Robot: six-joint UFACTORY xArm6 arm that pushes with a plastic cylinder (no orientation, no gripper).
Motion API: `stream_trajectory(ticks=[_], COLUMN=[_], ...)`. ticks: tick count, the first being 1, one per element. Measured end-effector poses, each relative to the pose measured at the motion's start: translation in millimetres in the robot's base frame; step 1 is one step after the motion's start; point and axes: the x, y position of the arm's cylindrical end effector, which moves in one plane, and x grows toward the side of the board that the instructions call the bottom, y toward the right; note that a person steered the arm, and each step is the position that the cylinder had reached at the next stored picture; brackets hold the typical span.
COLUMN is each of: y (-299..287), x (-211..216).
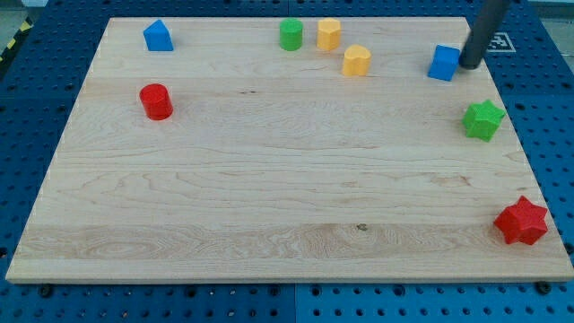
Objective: Move the yellow heart above the blue cube
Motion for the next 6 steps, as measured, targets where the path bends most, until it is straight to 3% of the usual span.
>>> stream_trajectory(ticks=[2,3,4,5,6], y=[-94,-94,-131,-190,-182], x=[53,57,63,46,11])
